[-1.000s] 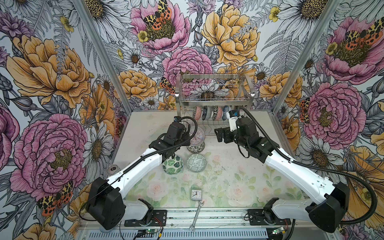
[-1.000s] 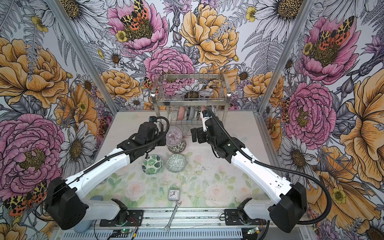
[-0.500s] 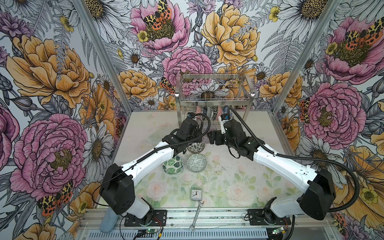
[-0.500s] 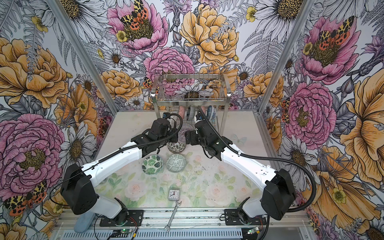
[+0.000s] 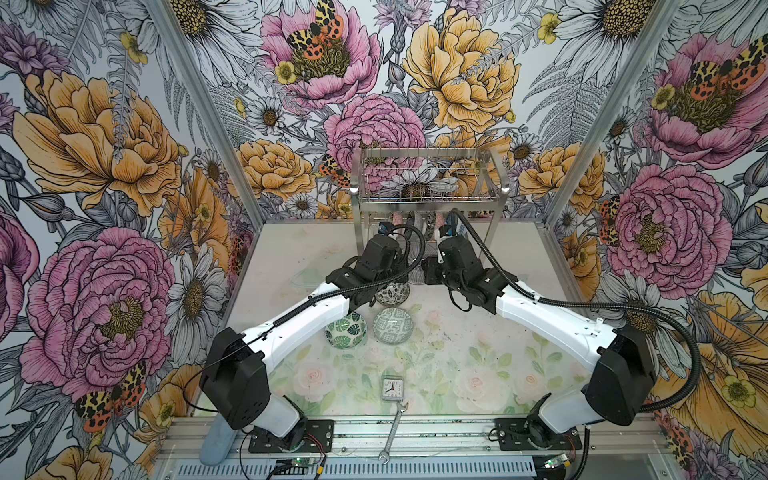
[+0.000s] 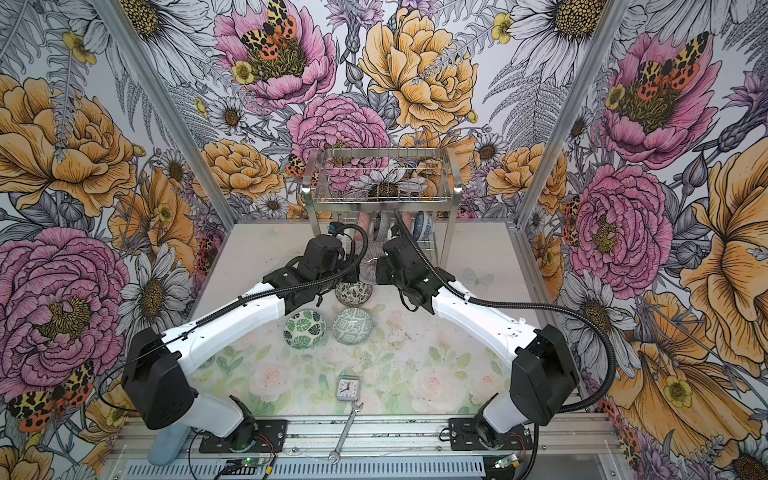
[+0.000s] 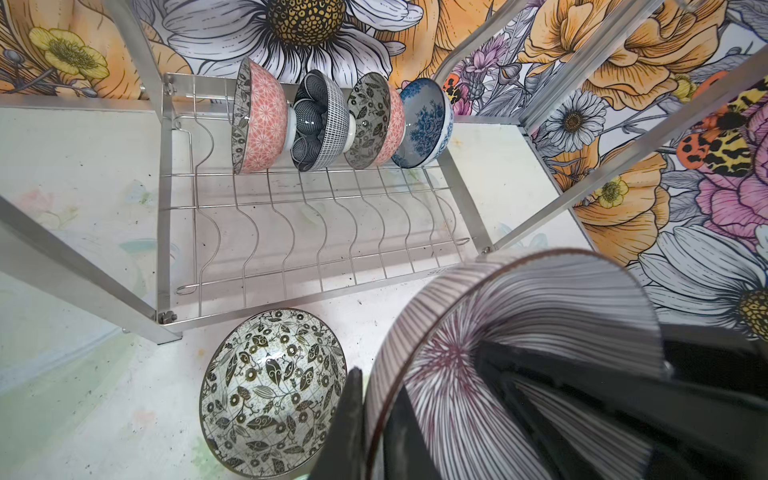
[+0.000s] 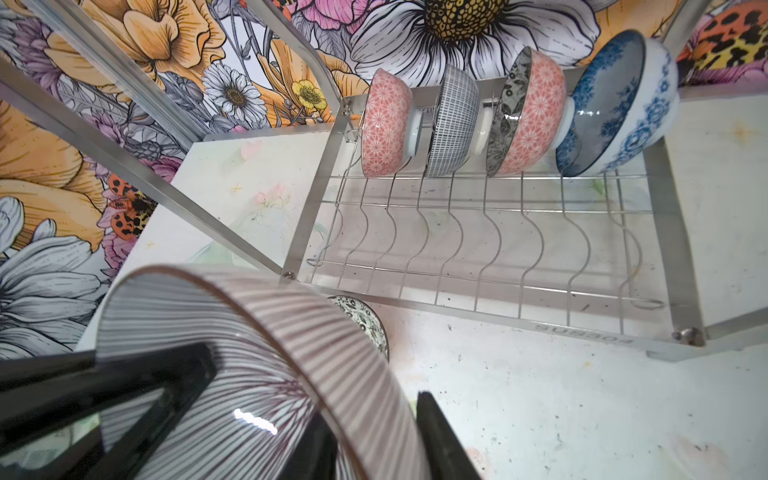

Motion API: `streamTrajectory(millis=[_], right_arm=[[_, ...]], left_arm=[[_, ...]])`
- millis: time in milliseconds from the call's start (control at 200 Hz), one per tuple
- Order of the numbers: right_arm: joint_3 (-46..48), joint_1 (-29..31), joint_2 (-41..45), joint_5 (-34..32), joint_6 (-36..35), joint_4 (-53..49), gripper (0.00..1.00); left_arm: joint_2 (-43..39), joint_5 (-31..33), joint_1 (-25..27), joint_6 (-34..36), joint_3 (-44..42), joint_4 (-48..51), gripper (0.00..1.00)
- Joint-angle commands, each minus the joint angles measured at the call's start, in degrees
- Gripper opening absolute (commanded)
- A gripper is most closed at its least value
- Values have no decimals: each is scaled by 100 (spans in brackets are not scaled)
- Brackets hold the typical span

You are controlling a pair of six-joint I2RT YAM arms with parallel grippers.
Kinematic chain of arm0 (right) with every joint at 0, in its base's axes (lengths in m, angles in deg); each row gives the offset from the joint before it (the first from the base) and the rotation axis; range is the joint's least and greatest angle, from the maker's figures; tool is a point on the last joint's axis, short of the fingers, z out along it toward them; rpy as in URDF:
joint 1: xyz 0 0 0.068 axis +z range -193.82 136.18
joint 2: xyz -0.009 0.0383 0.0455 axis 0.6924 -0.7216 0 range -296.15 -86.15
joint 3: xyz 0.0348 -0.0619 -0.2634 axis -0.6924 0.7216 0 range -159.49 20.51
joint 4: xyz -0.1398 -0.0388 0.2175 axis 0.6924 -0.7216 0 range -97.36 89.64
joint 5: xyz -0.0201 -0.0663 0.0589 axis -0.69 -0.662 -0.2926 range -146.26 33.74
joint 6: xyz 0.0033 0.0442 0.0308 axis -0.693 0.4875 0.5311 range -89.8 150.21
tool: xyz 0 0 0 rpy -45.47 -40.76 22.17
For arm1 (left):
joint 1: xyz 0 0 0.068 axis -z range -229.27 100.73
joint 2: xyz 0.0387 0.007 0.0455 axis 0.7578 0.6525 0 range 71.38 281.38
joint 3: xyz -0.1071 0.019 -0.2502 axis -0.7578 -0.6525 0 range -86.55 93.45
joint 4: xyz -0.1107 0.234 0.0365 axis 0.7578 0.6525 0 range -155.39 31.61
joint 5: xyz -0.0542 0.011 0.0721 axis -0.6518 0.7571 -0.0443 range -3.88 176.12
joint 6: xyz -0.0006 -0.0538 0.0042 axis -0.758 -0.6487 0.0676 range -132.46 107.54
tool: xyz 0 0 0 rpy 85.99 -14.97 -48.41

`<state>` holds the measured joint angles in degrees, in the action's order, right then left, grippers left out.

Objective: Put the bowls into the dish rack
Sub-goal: 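Raise the bowl toward the right gripper while right gripper grasps its rim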

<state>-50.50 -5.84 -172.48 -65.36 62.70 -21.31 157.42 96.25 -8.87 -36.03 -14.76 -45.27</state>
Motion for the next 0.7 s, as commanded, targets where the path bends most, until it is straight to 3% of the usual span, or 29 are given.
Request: streamTrajectory(millis=[0,135,696], right_arm=[[-89,57,63,-22,12,91,20],[-112,53,67,1,-13,91,0],[-74,39,141,-145,-244,91,0]], left_arm=[[-57,77,47,22,151,-416,0],[-61,50,64,17,134,-474,0],[-26,109,64,81,120,-448,0]])
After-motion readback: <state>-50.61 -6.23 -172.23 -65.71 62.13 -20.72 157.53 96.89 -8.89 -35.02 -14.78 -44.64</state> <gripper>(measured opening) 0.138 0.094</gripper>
